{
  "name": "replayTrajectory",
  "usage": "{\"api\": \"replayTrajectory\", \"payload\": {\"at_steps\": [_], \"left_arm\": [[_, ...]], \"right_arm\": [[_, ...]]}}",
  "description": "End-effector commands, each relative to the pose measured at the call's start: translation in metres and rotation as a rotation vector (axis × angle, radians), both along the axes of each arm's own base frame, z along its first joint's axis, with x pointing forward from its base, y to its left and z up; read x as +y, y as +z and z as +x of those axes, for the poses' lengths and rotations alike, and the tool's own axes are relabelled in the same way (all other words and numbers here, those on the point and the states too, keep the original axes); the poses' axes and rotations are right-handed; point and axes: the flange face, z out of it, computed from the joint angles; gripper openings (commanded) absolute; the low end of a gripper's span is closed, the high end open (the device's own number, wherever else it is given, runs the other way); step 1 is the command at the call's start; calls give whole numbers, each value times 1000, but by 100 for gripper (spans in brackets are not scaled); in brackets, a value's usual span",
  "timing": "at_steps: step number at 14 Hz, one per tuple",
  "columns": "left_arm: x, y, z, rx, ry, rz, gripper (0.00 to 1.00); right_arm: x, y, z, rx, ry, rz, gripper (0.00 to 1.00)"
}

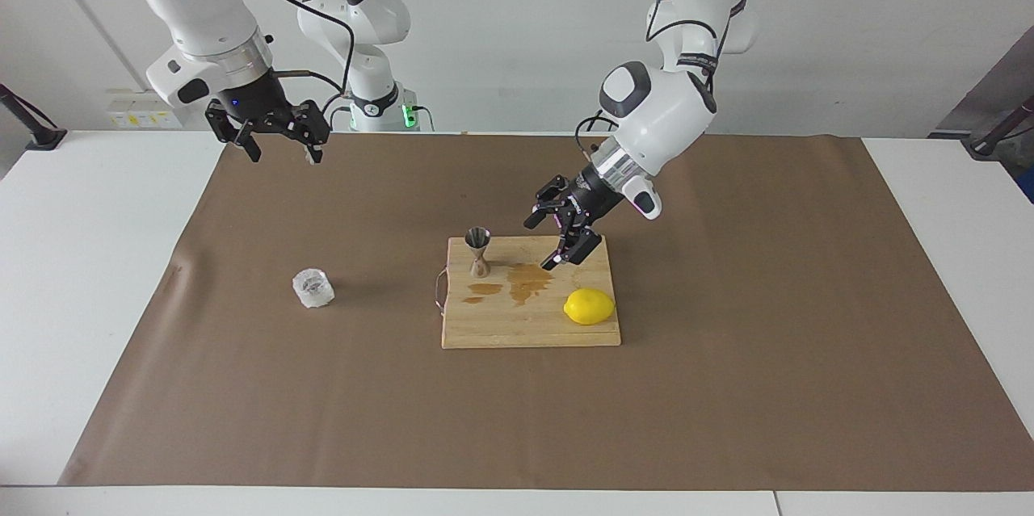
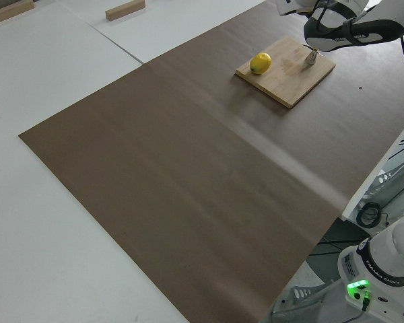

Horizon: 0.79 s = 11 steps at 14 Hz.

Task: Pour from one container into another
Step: 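Retract the left gripper while the right gripper opens toward the glass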

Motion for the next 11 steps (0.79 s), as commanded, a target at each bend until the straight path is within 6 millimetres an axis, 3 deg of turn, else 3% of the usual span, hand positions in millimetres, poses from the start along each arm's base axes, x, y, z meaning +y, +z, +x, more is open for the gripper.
{"api": "replayTrajectory", "payload": {"at_steps": [1,4,6,11], "left_arm": [[3,11,-6,-64,-178,200,100],[-1,9,-10,-184,-352,409,100],[2,7,-10,-251,-483,474,100],[40,12,-2,-275,-634,563,100]], "right_arm": [[-7,2,-1,8,14,-2,100],[-5,-3,-1,8,37,0,100],[-7,-8,-4,-4,148,1,100],[-28,-51,-19,-77,449,5,100]]}}
